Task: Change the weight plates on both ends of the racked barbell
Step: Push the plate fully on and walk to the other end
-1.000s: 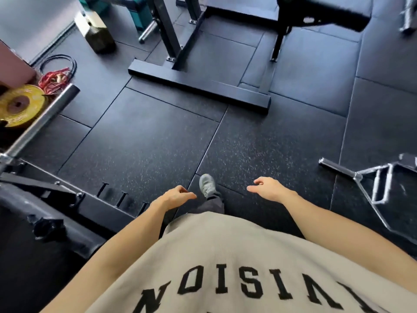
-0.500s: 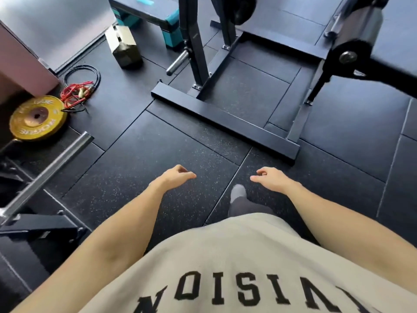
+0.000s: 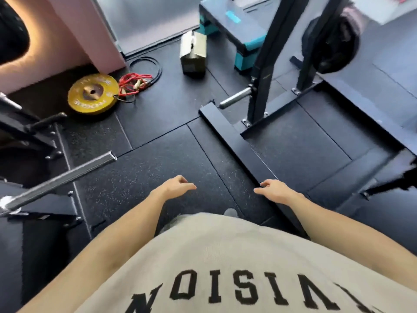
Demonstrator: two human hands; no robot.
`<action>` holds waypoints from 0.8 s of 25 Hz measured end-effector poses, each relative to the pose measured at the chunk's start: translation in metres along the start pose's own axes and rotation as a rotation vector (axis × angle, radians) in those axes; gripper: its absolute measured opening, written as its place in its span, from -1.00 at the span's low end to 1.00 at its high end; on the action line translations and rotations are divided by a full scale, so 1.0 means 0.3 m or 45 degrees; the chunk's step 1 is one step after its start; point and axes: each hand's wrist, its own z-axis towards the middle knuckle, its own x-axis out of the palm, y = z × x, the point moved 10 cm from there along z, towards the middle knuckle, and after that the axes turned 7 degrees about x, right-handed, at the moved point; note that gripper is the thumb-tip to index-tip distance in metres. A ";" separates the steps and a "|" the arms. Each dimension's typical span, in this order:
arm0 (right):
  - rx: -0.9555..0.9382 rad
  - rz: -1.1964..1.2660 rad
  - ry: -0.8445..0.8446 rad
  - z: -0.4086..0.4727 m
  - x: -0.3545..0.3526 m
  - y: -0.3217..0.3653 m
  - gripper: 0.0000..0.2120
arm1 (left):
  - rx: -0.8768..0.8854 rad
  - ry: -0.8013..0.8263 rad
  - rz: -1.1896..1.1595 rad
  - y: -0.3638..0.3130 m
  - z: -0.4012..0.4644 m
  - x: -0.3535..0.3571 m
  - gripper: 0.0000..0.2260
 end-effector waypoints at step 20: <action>-0.428 -0.448 0.036 0.660 -0.472 1.652 -0.38 | -0.238 -0.293 -0.389 0.132 0.578 -1.230 -0.44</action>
